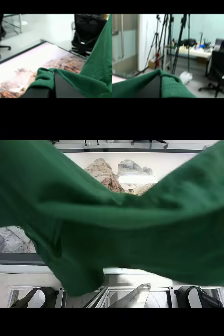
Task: Fold the shirts.
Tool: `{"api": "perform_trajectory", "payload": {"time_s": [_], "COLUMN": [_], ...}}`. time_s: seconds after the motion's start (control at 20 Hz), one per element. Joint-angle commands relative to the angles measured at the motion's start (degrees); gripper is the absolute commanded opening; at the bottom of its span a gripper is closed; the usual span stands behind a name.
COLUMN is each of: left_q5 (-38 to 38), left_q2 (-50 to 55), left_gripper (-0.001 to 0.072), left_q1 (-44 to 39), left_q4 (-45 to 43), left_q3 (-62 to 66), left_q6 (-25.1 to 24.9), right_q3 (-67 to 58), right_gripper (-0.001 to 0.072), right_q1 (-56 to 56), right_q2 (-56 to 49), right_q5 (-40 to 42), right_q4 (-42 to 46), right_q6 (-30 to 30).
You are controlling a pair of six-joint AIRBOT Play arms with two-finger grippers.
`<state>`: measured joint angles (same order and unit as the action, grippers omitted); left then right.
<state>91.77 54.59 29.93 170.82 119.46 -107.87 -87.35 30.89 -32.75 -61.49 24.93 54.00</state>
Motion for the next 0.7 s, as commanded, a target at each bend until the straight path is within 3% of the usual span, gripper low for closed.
{"api": "perform_trajectory", "payload": {"time_s": [0.0,0.15,0.35,0.5,0.65], "left_q5": [0.68,0.28,-4.76,-4.61,-4.9], "left_q2": [4.07,11.8,30.23,50.07,67.52], "left_gripper": [0.0024,0.0024,0.0024,0.0022,0.0021], "left_q1": [-2.51,-8.63,-15.82,-17.94,-18.25], "left_q4": [-1.18,-10.86,-19.91,-19.71,-19.21], "left_q3": [-9.55,-19.21,-25.51,-20.96,-7.65], "left_q6": [-1.51,-5.99,-9.4,-9.77,-7.78], "right_q3": [4.02,16.09,29.18,29.86,26.93], "right_gripper": [0.0029,0.0029,0.0029,0.0028,0.0028], "right_q1": [-2.64,-7.98,-12.28,-14.19,-14.4], "right_q2": [-7.06,-15.91,-30.71,-46.8,-61.13], "right_q5": [-6.8,-5.99,4.11,9.03,10.91], "right_q4": [-1.7,-3.08,-3.06,-5.9,-17.05], "right_q6": [2.38,0.59,-4.79,-11.78,-20.37]}}
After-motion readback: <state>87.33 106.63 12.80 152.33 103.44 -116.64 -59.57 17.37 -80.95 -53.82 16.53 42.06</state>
